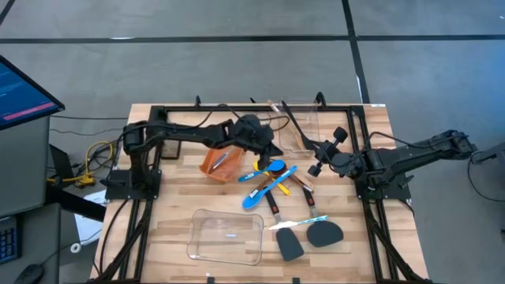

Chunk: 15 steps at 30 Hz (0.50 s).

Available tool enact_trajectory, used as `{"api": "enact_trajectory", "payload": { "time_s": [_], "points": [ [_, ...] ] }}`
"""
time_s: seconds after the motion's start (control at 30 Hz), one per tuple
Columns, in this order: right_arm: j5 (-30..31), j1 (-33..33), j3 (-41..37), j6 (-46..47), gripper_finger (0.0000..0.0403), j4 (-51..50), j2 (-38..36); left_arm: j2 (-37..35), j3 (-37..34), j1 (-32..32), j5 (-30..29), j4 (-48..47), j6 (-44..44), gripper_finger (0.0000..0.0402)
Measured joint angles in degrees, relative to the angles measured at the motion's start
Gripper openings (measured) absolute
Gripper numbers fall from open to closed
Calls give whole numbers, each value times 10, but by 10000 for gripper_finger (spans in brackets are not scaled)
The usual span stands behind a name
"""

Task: Pick & Place Kitchen Items
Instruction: Put the blue serving spoon into the top transparent bin

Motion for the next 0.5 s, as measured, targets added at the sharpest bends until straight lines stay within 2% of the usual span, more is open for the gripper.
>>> {"api": "enact_trajectory", "payload": {
  "time_s": [0.27, 0.5],
  "points": [
    [0, -21, 0, 0, 1, 0, 0, 1, 34, -31, -23, 5, 45, 3],
    [0, -42, 0, 0, 1, 0, 0, 1, 74, -60, -71, 5, 92, 3]
  ]
}}
